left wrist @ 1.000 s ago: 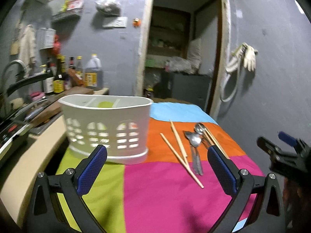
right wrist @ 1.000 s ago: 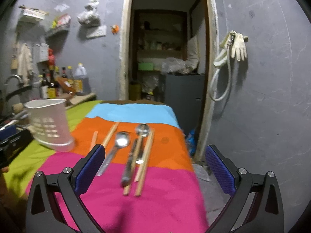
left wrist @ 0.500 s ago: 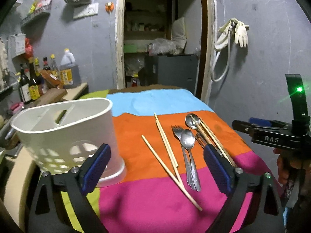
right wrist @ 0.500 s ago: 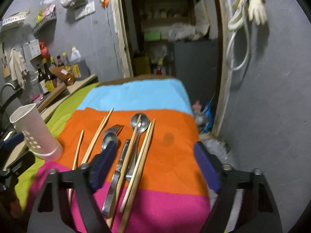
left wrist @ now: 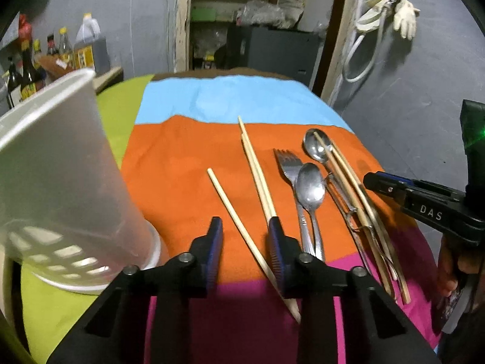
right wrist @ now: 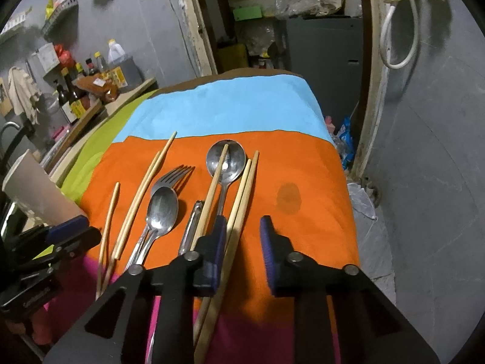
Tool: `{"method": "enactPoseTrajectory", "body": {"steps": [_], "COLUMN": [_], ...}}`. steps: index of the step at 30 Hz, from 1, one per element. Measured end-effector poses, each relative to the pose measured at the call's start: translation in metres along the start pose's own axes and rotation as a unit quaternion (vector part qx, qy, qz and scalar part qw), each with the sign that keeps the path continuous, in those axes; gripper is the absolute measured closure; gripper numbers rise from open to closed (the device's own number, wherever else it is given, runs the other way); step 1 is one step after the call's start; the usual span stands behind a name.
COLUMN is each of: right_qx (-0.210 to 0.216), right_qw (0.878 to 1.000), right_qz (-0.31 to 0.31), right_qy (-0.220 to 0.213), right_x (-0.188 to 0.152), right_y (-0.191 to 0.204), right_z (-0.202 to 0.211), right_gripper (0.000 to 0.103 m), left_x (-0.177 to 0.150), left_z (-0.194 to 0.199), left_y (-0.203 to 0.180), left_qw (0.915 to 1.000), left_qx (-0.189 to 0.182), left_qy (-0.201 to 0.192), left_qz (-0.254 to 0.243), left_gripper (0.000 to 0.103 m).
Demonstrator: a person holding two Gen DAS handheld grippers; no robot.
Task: Organize utensils
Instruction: 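Lower both tools toward the loose wooden chopsticks on the cloth, then close the left tool on one chopstick while the right tool grasps another chopstick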
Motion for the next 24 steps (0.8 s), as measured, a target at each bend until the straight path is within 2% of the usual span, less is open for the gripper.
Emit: {"method": "enactPoseTrajectory", "body": {"steps": [4, 11, 17, 20, 21, 23, 24], "right_qx": [0.002, -0.009, -0.030, -0.016, -0.020, -0.025, -0.023], "right_qw": [1.000, 0.999, 0.998, 0.997, 0.997, 0.996, 0.996], "right_qz": [-0.003, -0.008, 0.009, 0.005, 0.011, 0.019, 0.015], "right_qy": [0.023, 0.037, 0.053, 0.074, 0.079, 0.086, 0.088], "right_x": [-0.001, -0.002, 0.002, 0.000, 0.000, 0.000, 0.000], "right_y": [-0.002, -0.009, -0.007, -0.007, -0.006, -0.004, -0.005], "right_z": [-0.010, -0.013, -0.023, -0.032, -0.033, -0.032, -0.031], "right_gripper": [0.089, 0.089, 0.088, 0.088, 0.088, 0.088, 0.089], "left_x": [-0.004, -0.011, -0.005, -0.003, -0.003, -0.003, -0.003], "left_z": [-0.010, -0.018, -0.028, -0.030, -0.031, -0.030, -0.030], "left_y": [0.007, 0.004, 0.000, 0.000, 0.000, -0.001, -0.001], "left_qw": [0.9997, 0.9989, 0.9977, 0.9972, 0.9969, 0.9965, 0.9964], "left_qx": [-0.002, 0.009, -0.003, -0.005, -0.007, -0.009, -0.011], "left_qy": [0.025, 0.039, 0.061, 0.068, 0.072, 0.078, 0.079], "left_qz": [0.004, -0.024, -0.030, -0.031, -0.031, -0.029, -0.028], "left_gripper": [0.082, 0.082, 0.082, 0.091, 0.092, 0.101, 0.101]}}
Point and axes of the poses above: each gripper's, at about its wrist camera, not at the fingertips, and z roughly against the way its jaws point, y to its left, x to its top, the point moved 10 cm from there along -z, roughly the way its jaws point, and after that the axes turned 9 degrees about x, right-handed, at the moved point
